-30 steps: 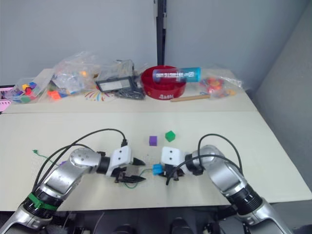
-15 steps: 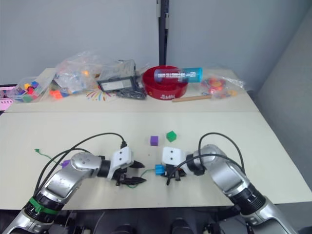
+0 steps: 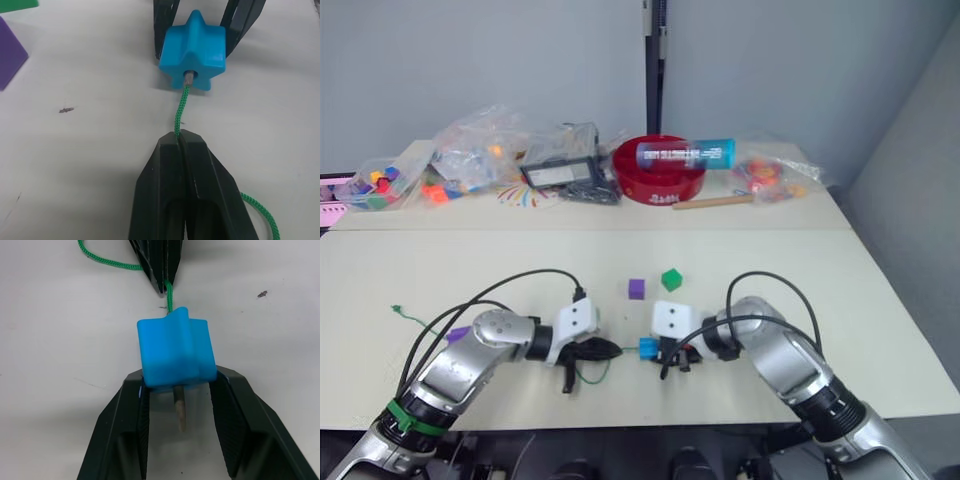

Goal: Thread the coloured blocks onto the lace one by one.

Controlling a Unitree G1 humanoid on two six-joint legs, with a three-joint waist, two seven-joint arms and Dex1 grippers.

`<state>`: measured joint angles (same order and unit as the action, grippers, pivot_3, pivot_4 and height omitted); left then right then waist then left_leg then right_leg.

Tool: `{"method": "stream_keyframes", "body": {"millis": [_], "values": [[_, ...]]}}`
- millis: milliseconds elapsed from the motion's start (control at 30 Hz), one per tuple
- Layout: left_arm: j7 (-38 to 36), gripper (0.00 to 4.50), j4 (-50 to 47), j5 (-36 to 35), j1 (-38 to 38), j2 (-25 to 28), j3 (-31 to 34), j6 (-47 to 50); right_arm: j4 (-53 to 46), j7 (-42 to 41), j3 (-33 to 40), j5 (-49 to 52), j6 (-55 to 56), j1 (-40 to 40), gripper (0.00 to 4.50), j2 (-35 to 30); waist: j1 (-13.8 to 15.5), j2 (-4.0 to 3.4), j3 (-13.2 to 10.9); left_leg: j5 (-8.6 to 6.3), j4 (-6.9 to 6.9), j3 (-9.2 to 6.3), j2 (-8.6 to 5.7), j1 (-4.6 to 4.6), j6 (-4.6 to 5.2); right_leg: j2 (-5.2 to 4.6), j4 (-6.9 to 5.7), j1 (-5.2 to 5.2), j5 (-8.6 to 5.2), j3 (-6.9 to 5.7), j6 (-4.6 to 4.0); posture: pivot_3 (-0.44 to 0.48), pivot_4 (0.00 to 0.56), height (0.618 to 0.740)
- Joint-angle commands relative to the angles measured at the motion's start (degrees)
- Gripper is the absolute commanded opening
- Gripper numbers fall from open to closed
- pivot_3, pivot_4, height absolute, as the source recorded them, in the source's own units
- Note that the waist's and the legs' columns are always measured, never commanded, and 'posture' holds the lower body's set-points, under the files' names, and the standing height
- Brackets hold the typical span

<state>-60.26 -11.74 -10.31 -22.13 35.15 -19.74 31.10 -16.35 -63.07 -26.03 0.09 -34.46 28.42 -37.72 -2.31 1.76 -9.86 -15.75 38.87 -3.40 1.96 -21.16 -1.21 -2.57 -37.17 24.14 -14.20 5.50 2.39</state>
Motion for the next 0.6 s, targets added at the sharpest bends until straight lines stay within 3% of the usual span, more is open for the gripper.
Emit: {"method": "stream_keyframes", "body": {"millis": [33,467,600], "values": [[-0.48,0.03,-0.81,0.41,-2.15,-1.11,-1.56,-0.95,-1.18,0.26,-0.54,-0.39,-0.69,0.51,1.25,-0.34,-0.01,0.0,0.0,0.0,0.0,0.0,0.0,0.0,0.0,0.0,0.0,0.0,0.0,0.0,0.0,0.0,0.15,0.74],[-0.42,0.03,2.94,2.88,-4.95,-3.26,-3.18,-4.49,-1.22,0.5,-1.59,-0.22,-1.1,0.97,1.25,0.13,-0.14,0.0,0.0,0.0,0.0,0.0,0.0,0.01,0.0,0.02,-0.01,0.01,0.0,0.0,0.0,0.0,0.15,0.74],[-1.87,1.2,1.71,1.24,-4.68,-2.35,-1.37,-5.12,-1.32,0.61,-1.47,-0.03,-1.26,0.67,1.25,0.1,-0.15,0.0,0.0,0.0,0.0,-0.01,0.01,0.01,0.0,0.01,-0.01,0.01,0.0,0.0,0.0,0.0,0.15,0.74]]}}
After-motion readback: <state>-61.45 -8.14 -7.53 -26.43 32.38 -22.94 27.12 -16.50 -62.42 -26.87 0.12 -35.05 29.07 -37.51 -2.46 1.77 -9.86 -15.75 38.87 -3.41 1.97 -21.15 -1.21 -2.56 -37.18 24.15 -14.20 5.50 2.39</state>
